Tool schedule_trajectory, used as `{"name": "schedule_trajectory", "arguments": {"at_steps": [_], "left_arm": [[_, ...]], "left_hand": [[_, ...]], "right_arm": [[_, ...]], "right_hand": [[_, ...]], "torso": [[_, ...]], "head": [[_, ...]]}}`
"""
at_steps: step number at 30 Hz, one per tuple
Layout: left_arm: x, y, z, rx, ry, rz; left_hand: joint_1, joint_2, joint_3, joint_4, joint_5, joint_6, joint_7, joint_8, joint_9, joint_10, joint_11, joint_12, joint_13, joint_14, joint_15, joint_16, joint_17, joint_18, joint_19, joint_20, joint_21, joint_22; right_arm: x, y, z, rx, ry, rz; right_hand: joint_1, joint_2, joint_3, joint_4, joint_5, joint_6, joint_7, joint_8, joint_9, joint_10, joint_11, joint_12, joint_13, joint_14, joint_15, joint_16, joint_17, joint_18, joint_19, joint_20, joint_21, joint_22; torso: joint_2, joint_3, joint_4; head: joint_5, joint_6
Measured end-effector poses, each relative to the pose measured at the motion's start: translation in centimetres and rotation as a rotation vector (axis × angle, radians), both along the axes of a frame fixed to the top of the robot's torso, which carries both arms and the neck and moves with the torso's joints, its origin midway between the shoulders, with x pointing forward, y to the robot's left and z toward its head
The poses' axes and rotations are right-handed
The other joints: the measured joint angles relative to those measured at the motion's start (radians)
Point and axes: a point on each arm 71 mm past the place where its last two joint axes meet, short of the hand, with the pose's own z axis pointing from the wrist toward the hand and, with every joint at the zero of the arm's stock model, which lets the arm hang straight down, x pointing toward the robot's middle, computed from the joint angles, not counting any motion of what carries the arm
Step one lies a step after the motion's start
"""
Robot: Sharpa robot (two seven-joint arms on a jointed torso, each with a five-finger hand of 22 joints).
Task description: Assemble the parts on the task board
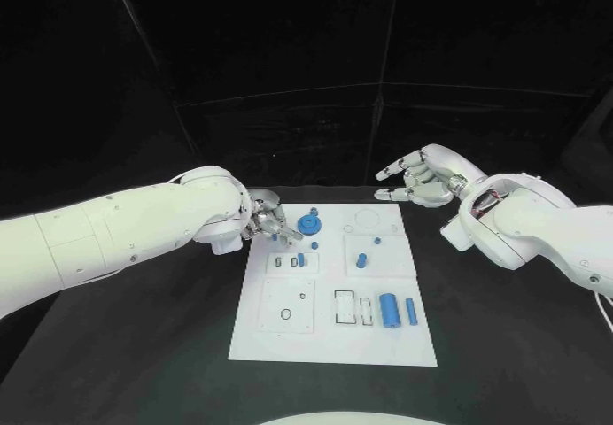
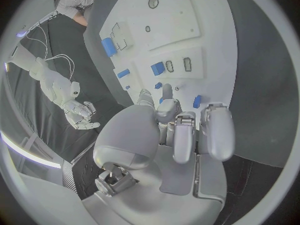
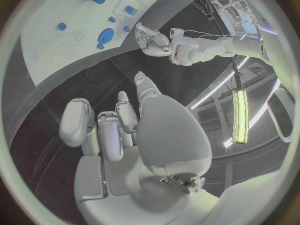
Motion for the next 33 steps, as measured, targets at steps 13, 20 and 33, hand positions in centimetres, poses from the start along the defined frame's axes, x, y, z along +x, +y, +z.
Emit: {"name": "schedule_trajectory", "arguments": {"at_steps": [13, 20, 33], "left_arm": [[-0.1, -2.2, -1.1, 0.090, 0.026, -0.060], [-0.1, -2.7, -1.2, 0.105, 0.031, -0.072], [0.2, -3.5, -1.5, 0.119, 0.038, -0.084]], "left_hand": [[-0.033, 0.004, -0.019, 0.000, -0.026, -0.011, -0.004, 0.027, 0.041, 0.011, -0.004, 0.026, 0.027, 0.000, 0.000, 0.000, 0.000, 0.000, 0.000, 0.000, 0.014, 0.030], [-0.033, 0.004, -0.021, -0.003, -0.026, -0.011, -0.004, 0.027, 0.043, 0.011, -0.004, 0.026, 0.029, 0.000, 0.000, 0.000, 0.000, 0.000, 0.000, 0.000, 0.019, 0.033], [-0.033, 0.004, -0.024, -0.006, -0.023, -0.014, -0.007, 0.035, 0.055, 0.011, -0.004, 0.026, 0.032, 0.000, 0.000, 0.000, 0.000, 0.000, 0.003, -0.003, 0.019, 0.038]], "right_arm": [[0.5, 0.4, -0.3, -0.012, 0.016, -0.001], [0.7, 0.5, -0.4, -0.018, 0.021, -0.001], [0.9, 0.7, -0.5, -0.024, 0.029, 0.001]], "right_hand": [[0.009, 0.009, -0.018, 0.000, 0.044, 0.000, 0.000, 0.008, 0.000, -0.007, 0.000, -0.007, -0.010, 0.000, 0.000, -0.009, 0.000, 0.000, -0.008, -0.007, -0.015, -0.019], [0.009, 0.009, -0.022, 0.003, 0.059, 0.000, 0.000, 0.010, 0.000, -0.007, 0.000, -0.010, -0.015, 0.000, 0.000, -0.009, 0.000, 0.000, -0.011, -0.004, -0.019, -0.026], [0.009, 0.009, -0.022, 0.003, 0.065, 0.000, 0.000, 0.010, 0.000, -0.007, 0.000, -0.013, -0.016, 0.000, 0.000, -0.013, 0.001, 0.000, -0.011, -0.004, -0.019, -0.029]], "torso": [[0.002, -0.0010, 0.0015], [0.002, -0.0010, 0.0005], [0.002, -0.0010, 0.0003]], "head": [[-0.002, -0.013], [-0.001, -0.016], [-0.001, -0.020]]}}
